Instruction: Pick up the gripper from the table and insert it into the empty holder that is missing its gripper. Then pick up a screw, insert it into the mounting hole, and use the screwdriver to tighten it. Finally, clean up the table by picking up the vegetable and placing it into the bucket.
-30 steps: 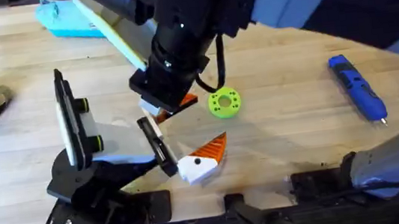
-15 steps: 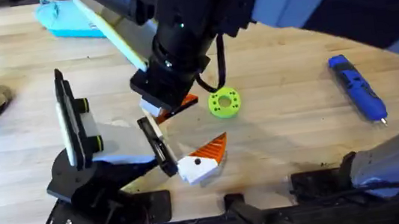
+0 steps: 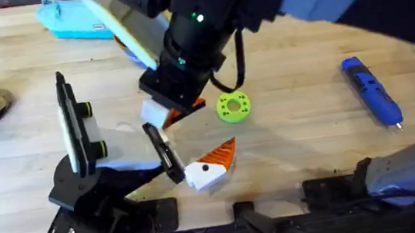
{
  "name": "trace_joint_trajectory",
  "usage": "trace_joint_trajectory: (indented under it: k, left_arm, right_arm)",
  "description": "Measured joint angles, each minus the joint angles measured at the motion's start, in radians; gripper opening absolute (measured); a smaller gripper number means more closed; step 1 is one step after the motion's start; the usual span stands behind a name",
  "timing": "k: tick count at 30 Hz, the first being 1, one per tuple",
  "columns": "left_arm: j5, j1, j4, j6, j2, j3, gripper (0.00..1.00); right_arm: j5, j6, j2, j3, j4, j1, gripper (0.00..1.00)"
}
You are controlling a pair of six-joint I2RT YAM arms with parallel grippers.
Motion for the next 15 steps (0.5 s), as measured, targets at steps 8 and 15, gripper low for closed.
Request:
trace_joint_trajectory:
  k: [8, 15]
  left_arm:
    - [0.0, 0.0, 0.0, 0.0, 0.0, 0.0, 0.986]
    - [0.0, 0.0, 0.0, 0.0, 0.0, 0.0, 0.986]
  right_arm:
    - [0.004, -0.004, -0.066, 0.0, -0.006, -0.042, 0.995]
    - [0.006, -0.004, -0.095, 0.0, -0.021, -0.106, 0.995]
